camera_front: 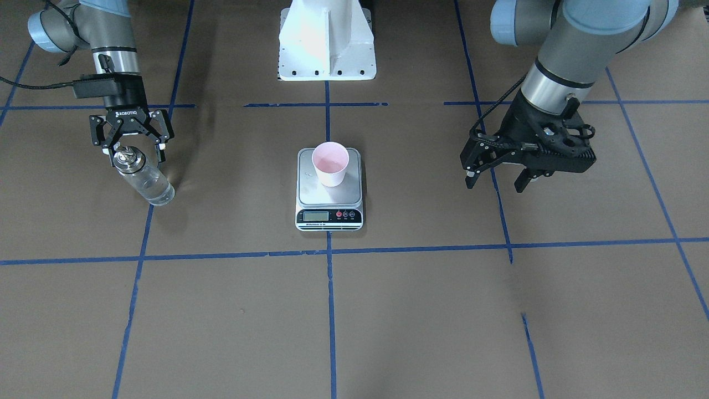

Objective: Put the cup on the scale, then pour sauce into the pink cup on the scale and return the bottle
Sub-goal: 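Grasp the glass sauce bottle with the right gripper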

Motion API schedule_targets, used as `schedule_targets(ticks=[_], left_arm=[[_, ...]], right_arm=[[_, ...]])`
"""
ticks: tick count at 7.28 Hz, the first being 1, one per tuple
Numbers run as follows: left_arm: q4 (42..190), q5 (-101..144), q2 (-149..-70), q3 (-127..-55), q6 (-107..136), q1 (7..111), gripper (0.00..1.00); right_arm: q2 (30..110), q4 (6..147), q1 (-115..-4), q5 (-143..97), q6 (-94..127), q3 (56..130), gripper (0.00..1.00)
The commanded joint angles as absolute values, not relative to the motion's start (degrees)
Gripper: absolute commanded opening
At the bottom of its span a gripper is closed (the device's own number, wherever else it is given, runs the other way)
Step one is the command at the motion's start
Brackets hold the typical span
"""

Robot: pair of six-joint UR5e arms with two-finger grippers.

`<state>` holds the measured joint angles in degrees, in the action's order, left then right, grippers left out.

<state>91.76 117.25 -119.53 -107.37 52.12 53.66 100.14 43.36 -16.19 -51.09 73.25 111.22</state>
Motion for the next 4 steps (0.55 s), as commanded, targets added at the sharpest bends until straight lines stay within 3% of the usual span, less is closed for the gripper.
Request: schedule_targets(ticks=[1,4], left_arm=[[91.76,117.25,-119.53,-107.49,52.21,53.61,0.91],[91.76,117.25,-119.53,-107.49,52.38,53.61,0.92]], right_arm=[[98.44,45.09,-16.08,-50.10,75.05,110.13,1.00],[94.22,45.09,-16.08,-48.96,75.50,104.60,1.00]])
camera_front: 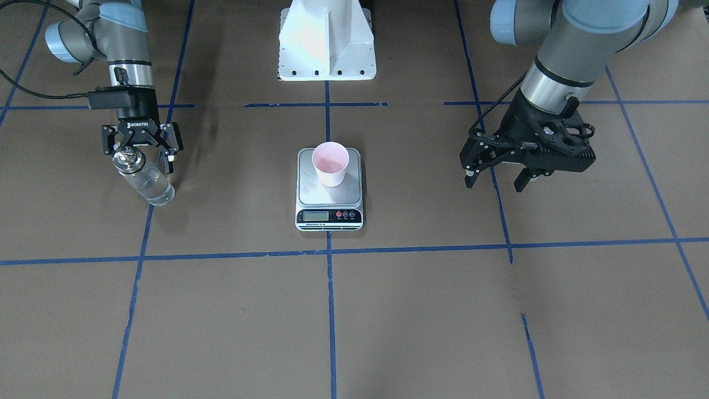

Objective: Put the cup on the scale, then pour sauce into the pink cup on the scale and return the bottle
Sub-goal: 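Grasp the glass sauce bottle with the right gripper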

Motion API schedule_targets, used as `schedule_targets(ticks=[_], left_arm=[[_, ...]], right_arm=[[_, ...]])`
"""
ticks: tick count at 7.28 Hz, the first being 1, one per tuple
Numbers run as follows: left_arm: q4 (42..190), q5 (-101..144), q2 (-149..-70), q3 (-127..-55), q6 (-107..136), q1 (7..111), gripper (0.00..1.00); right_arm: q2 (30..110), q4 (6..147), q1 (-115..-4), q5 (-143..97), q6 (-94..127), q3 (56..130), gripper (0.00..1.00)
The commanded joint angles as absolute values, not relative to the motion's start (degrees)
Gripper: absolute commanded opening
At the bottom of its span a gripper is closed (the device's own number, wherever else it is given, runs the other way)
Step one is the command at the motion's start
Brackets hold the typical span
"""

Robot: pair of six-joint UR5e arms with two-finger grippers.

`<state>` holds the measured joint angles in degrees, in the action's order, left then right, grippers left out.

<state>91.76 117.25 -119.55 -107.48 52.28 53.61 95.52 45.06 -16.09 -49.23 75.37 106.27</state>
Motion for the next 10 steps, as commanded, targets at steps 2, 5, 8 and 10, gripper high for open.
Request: schedule_targets(ticks=[2,5,8,10], left_arm=[[91.67,117.25,-119.53,-107.49,52.38,53.61,0.92],[90.28,117.25,-119.79,-107.49,52.38,53.44,0.92],[90.00,116.20,-119.71,-107.58,52.30,53.35,0.92],[89.91,116.10,-119.62,-107.58,52.38,53.26,0.92]], right_arm=[[94.57,45.09,-16.26,-48.87,75.50,104.42,1.00],[94.31,44.91,-16.17,-47.11,75.50,103.19,1.00],[94.22,44.56,-16.08,-44.66,75.50,102.57,1.00],[93.70,44.38,-15.65,-43.16,75.50,101.34,1.00]])
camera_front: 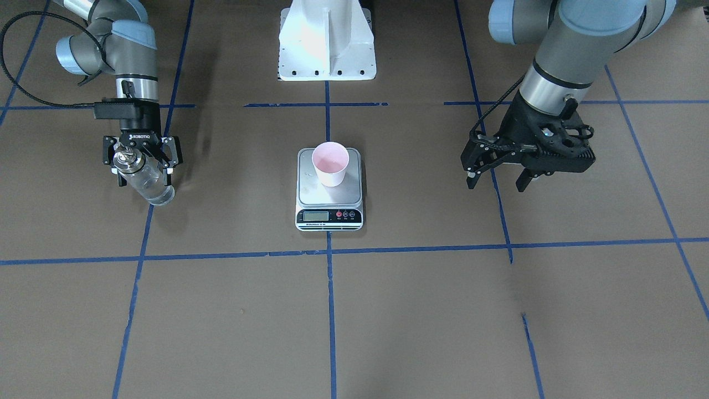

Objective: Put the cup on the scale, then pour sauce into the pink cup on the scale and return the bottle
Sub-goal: 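Lift the bottle with the right gripper and carry it beside the pink cup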

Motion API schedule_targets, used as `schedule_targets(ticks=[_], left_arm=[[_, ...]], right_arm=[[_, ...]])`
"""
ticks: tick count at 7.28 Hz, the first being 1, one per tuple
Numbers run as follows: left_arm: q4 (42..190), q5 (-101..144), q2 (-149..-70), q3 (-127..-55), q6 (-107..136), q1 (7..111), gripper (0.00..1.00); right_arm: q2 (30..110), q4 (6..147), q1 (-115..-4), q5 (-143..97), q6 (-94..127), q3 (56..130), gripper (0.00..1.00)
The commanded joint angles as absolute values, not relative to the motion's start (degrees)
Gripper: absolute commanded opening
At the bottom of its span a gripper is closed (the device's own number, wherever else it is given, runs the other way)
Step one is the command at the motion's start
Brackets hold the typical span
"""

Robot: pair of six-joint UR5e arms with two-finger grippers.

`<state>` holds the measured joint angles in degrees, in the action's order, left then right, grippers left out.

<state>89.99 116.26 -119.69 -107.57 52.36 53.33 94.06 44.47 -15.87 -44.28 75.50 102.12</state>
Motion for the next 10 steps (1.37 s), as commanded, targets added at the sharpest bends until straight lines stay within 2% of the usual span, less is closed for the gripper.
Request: schedule_targets(ticks=[1,2,3,8,10], left_arm=[[89.91,116.10,-119.71,-107.58,52.38,53.26,0.92],[89.91,116.10,-119.71,-107.58,52.38,53.26,0.92],[89.39,116.10,-119.97,-107.67,52.38,53.26,0.92],[87.98,114.79,-120.32,-107.84,52.38,53.17,0.92],[87.98,114.79,-119.89,-108.36,52.30,53.35,0.92]], right_arm=[[93.69,44.30,-15.38,-42.46,75.50,101.08,1.00],[93.60,44.21,-14.86,-41.49,75.50,101.07,0.99],[93.26,44.21,-14.16,-40.18,75.50,101.07,0.89],[93.61,41.31,-13.54,-36.40,72.00,101.25,0.00],[90.20,46.54,-13.01,-34.37,65.68,102.12,0.00]])
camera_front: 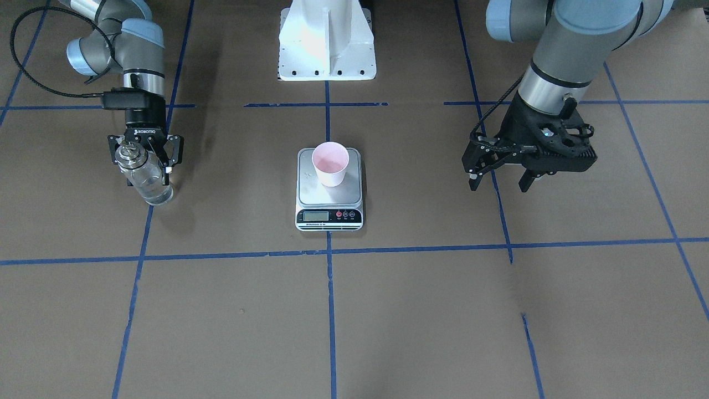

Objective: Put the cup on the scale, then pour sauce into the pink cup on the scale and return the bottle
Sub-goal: 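Lift the bottle with the right gripper and carry it beside the pink cup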

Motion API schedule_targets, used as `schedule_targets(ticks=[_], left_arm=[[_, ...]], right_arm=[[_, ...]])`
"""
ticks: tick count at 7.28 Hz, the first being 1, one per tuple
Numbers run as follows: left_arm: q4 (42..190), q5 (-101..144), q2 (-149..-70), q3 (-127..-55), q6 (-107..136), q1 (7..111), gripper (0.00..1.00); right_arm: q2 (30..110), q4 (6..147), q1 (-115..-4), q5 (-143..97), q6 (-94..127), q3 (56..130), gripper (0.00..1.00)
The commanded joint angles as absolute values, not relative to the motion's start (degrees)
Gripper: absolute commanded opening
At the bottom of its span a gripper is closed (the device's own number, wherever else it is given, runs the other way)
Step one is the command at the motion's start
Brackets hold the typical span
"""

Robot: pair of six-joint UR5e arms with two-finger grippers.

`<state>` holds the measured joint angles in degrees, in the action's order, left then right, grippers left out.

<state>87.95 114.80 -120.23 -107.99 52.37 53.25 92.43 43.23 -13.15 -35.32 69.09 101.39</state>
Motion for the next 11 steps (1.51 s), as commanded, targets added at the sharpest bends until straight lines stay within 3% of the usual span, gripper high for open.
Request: schedule_targets(ticks=[1,2,6,11], left_arm=[[87.98,114.79,-119.53,-109.15,52.03,53.52,0.92],[87.98,114.70,-118.57,-109.16,51.94,53.53,0.92],[88.33,114.78,-116.37,-110.22,47.20,53.88,0.92],[89.99,115.14,-114.36,-110.04,38.17,55.71,0.94]], right_arm=[[89.74,47.19,-13.01,-34.45,63.39,103.96,0.00],[88.95,49.29,-13.01,-34.45,58.93,105.11,0.00],[73.42,80.70,-11.70,-34.72,59.15,111.70,0.00],[65.39,89.37,-7.65,-34.54,56.96,110.05,0.00]])
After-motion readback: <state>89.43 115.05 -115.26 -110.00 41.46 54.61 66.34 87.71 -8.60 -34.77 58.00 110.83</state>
